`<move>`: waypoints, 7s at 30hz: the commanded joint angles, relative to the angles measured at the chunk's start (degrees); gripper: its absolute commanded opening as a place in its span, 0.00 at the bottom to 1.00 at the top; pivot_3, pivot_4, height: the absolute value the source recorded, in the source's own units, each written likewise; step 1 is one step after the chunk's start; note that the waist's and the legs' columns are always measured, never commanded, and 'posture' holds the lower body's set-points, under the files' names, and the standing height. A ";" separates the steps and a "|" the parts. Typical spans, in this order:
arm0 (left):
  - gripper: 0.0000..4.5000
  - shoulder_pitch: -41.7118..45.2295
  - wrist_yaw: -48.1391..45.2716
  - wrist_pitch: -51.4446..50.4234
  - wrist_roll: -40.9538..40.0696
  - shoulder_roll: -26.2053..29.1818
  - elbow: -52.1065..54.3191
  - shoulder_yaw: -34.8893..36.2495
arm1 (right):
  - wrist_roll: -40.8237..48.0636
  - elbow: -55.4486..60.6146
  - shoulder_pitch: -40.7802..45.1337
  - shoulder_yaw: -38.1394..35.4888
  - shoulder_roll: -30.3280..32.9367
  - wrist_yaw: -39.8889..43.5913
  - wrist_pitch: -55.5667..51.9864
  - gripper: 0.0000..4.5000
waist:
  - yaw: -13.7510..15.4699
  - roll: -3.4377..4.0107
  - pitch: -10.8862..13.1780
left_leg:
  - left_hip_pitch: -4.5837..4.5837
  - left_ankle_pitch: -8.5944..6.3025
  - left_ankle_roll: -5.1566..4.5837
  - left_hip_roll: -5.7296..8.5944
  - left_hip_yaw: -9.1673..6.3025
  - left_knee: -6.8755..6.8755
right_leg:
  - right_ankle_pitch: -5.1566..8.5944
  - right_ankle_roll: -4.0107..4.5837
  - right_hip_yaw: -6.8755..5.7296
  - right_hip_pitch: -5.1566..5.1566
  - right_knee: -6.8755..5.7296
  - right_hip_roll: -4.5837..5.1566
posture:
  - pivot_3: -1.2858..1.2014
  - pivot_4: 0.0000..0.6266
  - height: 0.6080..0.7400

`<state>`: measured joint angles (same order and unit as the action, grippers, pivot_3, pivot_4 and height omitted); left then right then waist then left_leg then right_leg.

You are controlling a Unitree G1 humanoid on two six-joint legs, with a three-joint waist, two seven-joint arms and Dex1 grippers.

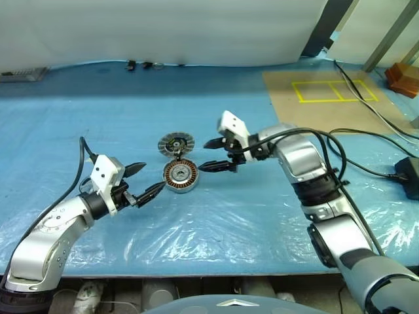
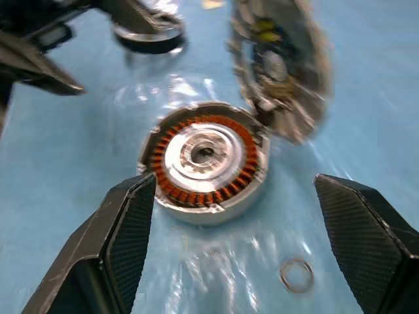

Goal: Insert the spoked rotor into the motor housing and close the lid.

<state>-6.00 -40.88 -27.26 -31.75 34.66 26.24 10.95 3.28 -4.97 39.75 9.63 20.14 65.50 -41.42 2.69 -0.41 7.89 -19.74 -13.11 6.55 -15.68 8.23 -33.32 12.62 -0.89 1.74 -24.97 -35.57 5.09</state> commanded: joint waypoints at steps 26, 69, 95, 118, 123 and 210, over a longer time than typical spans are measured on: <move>1.00 0.56 -1.19 1.74 0.79 -0.06 0.71 -1.12 | -1.11 -13.86 -8.40 3.78 -3.53 -17.13 19.80 0.86 | -0.34 0.05 0.03 | 0.08 -0.04 0.06 0.03 0.12 0.01 | 0.06 0.09 0.17 0.02 -0.03 0.00 | 0.52 0.24 1.00; 1.00 0.38 -1.44 2.13 1.44 0.12 0.01 -0.69 | -3.64 -22.31 -5.04 5.95 -6.05 -19.77 25.16 0.56 | -0.44 0.05 0.02 | 0.18 -0.05 0.06 0.03 0.13 0.01 | 0.07 0.11 0.17 0.11 0.00 0.00 | 0.52 0.24 1.00; 1.00 0.52 -0.92 1.61 1.66 0.00 0.21 -1.42 | -4.86 -26.67 -4.82 6.38 -7.28 -20.69 26.35 0.24 | -0.47 0.05 0.03 | 0.20 -0.05 0.07 0.03 0.15 0.06 | 0.07 0.11 0.19 0.13 0.08 0.00 | 0.52 0.24 1.00; 1.00 0.68 -5.50 3.40 2.68 2.60 0.66 -3.13 | 7.29 -3.30 -0.13 8.26 -0.41 2.71 16.41 0.15 | -0.53 0.12 0.08 | 0.01 -0.05 0.06 -0.01 0.18 0.25 | 0.02 0.01 0.12 -0.16 0.25 -0.04 | 0.52 0.24 1.00; 1.00 0.90 -6.38 4.10 2.64 2.66 0.12 -3.10 | 5.78 -9.78 3.96 10.64 -4.34 2.54 17.85 0.15 | -0.52 0.12 0.08 | 0.03 -0.04 0.05 -0.01 0.17 0.21 | 0.05 0.08 0.12 -0.16 0.18 -0.02 | 0.52 0.24 1.00; 1.00 0.42 -4.05 6.08 5.23 0.57 -1.64 -3.31 | 0.45 -27.40 8.96 8.89 -12.79 3.86 24.81 0.26 | -0.40 0.10 0.07 | -0.01 0.07 -0.14 -0.03 0.17 0.03 | 0.07 0.11 0.09 -0.21 -0.05 0.00 | 0.52 0.24 1.00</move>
<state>-5.75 -44.76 -22.25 -26.26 35.21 23.67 7.15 2.93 -34.91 48.54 18.71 7.56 69.47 -16.70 2.30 -0.31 7.96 -19.76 -13.04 6.41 -15.71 8.40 -33.29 12.69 -0.78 1.83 -25.18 -35.63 5.09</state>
